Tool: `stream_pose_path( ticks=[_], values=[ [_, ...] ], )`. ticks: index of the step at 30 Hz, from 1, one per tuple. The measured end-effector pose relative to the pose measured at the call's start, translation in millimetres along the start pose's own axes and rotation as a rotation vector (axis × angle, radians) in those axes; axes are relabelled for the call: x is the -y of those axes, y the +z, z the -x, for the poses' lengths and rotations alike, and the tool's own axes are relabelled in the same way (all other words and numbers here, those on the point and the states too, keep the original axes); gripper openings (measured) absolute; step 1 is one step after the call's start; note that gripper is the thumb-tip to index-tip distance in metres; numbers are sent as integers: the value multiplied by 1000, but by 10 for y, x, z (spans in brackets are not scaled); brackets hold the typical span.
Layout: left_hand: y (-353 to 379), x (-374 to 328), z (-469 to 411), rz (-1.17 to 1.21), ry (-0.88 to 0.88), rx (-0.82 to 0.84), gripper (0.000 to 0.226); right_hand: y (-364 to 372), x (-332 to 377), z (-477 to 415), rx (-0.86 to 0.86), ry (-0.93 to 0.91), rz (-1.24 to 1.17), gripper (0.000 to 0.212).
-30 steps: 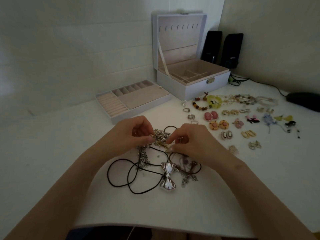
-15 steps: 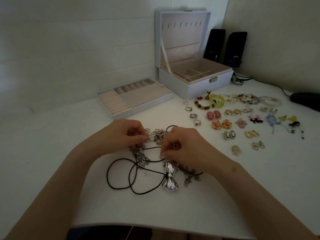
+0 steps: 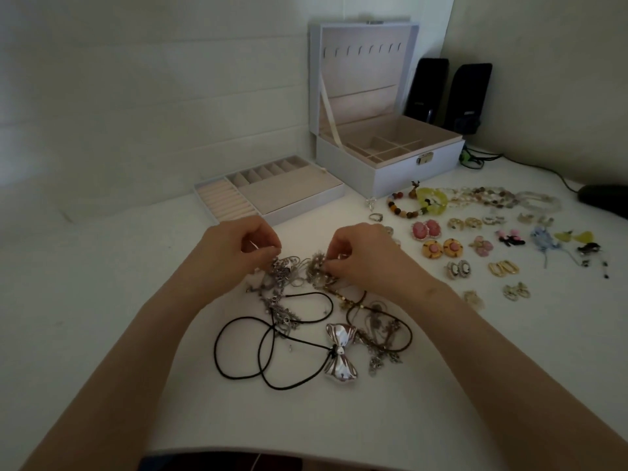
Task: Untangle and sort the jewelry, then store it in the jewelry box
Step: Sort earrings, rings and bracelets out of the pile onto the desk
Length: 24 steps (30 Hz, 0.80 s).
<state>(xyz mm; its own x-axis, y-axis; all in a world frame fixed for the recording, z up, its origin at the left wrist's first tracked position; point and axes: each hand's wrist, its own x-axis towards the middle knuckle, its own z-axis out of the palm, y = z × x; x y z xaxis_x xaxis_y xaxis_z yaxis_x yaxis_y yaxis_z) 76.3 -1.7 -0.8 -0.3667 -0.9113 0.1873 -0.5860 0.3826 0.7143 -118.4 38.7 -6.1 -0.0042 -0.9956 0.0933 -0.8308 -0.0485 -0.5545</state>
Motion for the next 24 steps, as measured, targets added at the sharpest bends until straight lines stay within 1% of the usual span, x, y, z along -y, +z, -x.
stream_pose_path(
  ticks=[2,3,7,10,13,17,19,21,24],
  values=[
    [1,3,-4,28,-7,-50,5,-45,2,-15,-52,1,-92,6],
    [4,1,-4,44,-11,-62,5,-75,6,-16,-71,5,-168,7],
    [28,-51,11,129,-25,-35,9,-174,54,-1,-76,18,-442,10],
    [37,-68,22,168,-22,-41,12,-219,109,10,-84,2,-588,9],
    [24,-64,22,190,-21,-60,12,-224,153,13,-76,-25,-660,7],
    [1,-45,14,244,-36,-91,9,-197,155,28,-48,-27,-663,7],
    [-8,-15,1,180,-47,-132,6,-187,127,34,-29,-6,-639,8],
    [-15,28,-16,73,-59,-166,3,-169,82,28,-1,37,-531,8],
    [-24,78,-31,-12,-82,-188,6,-125,30,13,68,62,-227,6]
  ],
)
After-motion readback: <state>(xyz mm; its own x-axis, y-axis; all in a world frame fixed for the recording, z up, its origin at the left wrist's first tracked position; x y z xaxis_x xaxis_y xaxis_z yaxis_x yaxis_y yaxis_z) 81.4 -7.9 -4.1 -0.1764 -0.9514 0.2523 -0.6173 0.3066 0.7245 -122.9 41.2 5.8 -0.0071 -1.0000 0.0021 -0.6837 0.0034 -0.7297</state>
